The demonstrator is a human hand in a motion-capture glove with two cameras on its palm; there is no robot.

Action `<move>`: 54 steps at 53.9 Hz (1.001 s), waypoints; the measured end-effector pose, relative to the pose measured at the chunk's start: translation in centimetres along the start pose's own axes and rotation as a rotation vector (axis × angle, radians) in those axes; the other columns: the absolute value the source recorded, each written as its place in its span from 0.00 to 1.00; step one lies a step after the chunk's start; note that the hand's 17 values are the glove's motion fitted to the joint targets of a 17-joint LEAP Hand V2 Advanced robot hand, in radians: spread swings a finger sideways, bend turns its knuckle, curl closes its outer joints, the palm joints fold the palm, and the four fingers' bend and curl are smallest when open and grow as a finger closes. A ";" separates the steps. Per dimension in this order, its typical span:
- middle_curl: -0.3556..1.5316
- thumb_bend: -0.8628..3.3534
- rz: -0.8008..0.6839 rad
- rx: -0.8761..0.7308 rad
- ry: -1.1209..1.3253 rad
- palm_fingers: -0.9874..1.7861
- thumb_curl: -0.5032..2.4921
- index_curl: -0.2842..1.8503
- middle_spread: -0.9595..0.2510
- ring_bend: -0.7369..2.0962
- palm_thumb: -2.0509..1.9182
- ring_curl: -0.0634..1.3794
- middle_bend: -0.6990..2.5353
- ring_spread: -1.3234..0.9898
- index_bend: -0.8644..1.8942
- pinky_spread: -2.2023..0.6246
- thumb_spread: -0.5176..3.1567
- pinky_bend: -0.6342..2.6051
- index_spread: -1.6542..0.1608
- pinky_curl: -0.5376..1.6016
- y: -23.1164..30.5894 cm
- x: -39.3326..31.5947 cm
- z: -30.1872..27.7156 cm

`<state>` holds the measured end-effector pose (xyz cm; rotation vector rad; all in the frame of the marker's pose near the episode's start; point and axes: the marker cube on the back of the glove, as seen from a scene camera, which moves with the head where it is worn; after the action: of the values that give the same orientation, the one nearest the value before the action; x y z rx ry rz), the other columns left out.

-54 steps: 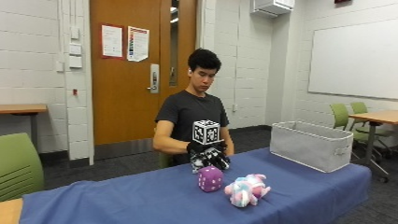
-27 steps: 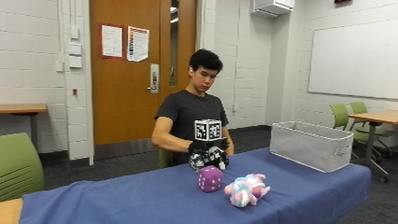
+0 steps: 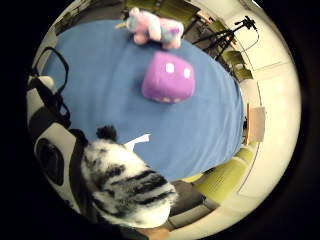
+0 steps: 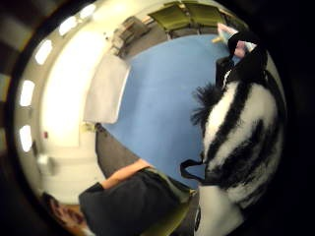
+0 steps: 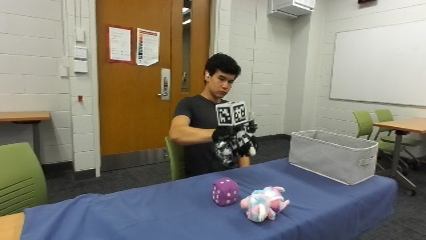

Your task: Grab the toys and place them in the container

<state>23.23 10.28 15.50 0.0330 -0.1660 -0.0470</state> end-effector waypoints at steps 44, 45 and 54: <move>0.56 0.23 -0.528 0.085 -0.095 0.76 0.50 0.38 0.40 0.63 0.68 0.40 0.40 0.38 0.38 0.62 0.31 0.47 0.70 0.45 -18.5 -35.5 -14.2; 0.56 0.22 -0.556 0.082 -0.094 0.76 0.50 0.38 0.40 0.63 0.68 0.40 0.40 0.38 0.38 0.62 0.31 0.47 0.70 0.45 -18.7 -35.6 -13.9; 0.57 0.22 -0.589 0.025 -0.110 0.75 0.51 0.40 0.39 0.63 0.68 0.40 0.40 0.38 0.37 0.62 0.31 0.47 0.69 0.46 -18.6 -39.5 -11.2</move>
<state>-14.65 -6.00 -2.69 0.1036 -0.2627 -0.6349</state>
